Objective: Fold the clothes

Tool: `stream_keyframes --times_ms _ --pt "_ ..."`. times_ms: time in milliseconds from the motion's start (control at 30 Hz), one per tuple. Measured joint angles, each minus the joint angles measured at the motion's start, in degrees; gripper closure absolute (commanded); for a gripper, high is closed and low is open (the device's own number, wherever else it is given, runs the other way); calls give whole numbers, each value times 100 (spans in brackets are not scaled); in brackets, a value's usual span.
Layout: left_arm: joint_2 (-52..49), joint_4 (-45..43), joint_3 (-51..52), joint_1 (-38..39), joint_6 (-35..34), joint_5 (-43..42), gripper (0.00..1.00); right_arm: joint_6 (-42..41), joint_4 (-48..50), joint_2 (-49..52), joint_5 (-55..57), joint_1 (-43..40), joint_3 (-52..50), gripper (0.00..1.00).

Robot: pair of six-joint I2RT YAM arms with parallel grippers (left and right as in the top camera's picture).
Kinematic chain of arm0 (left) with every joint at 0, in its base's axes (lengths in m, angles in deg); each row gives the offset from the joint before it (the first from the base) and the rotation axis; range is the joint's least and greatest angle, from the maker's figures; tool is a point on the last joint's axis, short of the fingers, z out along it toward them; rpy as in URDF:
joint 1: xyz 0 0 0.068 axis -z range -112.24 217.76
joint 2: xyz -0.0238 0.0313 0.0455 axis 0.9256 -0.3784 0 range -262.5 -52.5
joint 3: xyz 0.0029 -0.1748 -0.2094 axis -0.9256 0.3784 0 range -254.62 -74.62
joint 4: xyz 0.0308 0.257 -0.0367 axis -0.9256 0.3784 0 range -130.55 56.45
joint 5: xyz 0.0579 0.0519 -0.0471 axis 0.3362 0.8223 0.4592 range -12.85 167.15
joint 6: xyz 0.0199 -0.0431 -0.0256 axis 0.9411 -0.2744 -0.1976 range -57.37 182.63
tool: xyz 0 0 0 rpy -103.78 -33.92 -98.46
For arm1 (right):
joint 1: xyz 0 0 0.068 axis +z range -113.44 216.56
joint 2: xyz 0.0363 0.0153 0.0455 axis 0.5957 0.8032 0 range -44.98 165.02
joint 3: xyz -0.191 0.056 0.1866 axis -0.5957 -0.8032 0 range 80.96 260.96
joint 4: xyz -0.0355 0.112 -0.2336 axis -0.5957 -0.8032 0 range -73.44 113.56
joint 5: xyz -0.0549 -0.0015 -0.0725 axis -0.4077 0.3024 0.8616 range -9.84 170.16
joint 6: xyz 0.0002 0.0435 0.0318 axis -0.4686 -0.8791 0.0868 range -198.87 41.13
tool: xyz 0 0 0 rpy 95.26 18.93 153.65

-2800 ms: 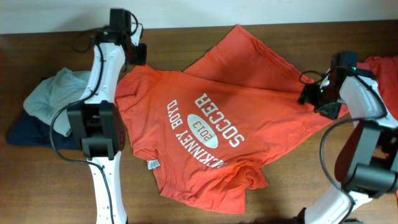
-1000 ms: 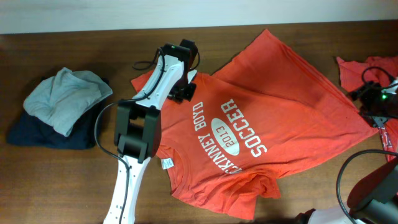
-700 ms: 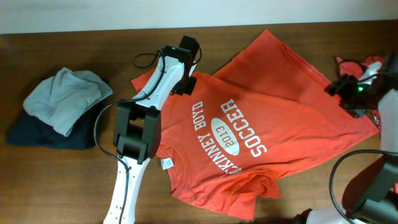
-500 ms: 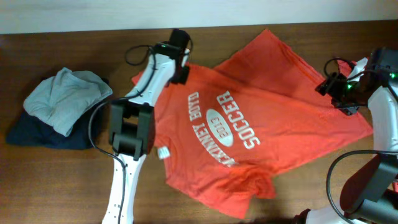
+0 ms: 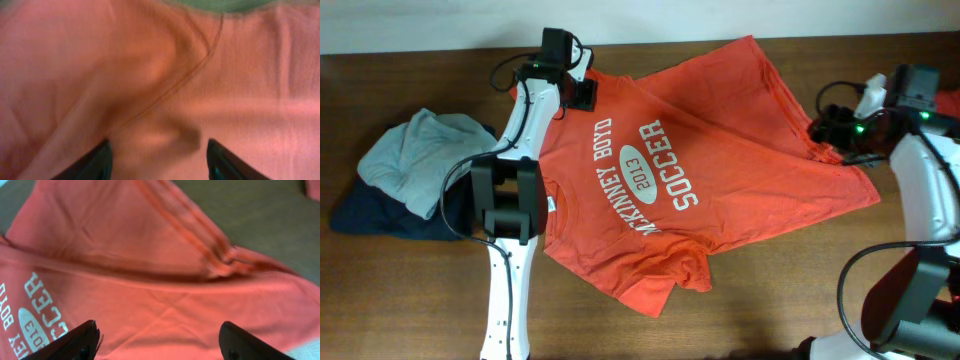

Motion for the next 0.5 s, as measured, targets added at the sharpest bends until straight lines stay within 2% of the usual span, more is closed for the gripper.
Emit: stream_keyframes --times_ms 67,200,233,267,300,367,400,500 --pt "-127 540 -411 -11 44 7 35 -28 -11 85 24 72 0 19" --pt "-391 2297 -1956 -33 57 15 35 -103 -98 385 70 63 0 16" --pt "-404 2623 -2347 -37 57 9 39 -103 -127 450 79 63 -2 16" --pt "-404 3062 -2911 -42 59 -33 50 -116 -170 535 83 59 -2 15" --pt "-278 3620 -3475 -46 59 -127 53 -122 -177 542 83 59 -2 15" --pt "-76 4127 -3659 -44 28 -179 63 -122 -199 542 57 59 0 14" --pt "63 4419 -3663 -31 4 -208 65 -125 -254 542 37 59 0 14" --pt "424 4452 -3628 55 -162 -437 69 -125 -420 542 -13 59 0 13"
